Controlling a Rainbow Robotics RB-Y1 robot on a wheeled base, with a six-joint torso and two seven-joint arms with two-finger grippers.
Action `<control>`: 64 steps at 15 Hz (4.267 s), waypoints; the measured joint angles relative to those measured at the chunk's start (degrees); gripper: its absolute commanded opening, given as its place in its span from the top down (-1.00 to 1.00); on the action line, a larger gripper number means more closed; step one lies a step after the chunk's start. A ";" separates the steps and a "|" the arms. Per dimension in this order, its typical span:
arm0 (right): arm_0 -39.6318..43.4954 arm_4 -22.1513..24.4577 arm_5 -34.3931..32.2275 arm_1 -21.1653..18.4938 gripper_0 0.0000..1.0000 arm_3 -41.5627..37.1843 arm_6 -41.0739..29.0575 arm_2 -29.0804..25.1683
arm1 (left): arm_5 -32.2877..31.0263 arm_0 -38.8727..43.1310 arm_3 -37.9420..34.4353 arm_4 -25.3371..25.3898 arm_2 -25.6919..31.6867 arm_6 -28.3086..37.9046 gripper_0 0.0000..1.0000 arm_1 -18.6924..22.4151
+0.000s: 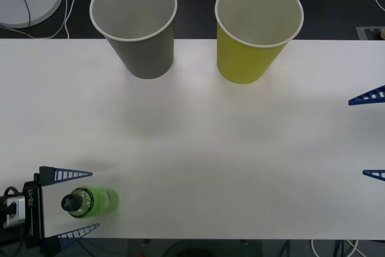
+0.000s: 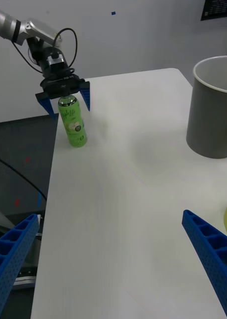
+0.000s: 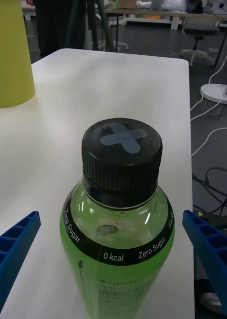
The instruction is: Put the can into the green bin and the plastic bottle into the gray bin
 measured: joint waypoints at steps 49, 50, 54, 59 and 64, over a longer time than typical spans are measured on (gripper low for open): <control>0.00 0.00 0.00 0.00 -1.00 0.00 0.00 0.00 | 29.87 13.86 -28.73 0.22 8.32 26.17 1.00 2.68; 0.00 0.00 0.00 0.00 -1.00 0.00 0.00 0.00 | 32.24 14.53 -29.89 0.50 8.33 26.45 1.00 2.68; 0.00 0.00 0.00 0.00 -1.00 0.00 0.00 0.00 | 40.10 16.85 -33.69 0.78 8.34 28.14 1.00 2.67; 0.00 0.00 0.00 0.00 -1.00 0.00 0.00 0.00 | 45.66 17.87 -36.09 -0.56 8.81 33.05 1.00 2.69; 0.00 0.00 0.00 0.00 -1.00 0.00 0.00 0.00 | 46.27 20.05 -41.54 -12.38 14.10 48.60 1.00 2.97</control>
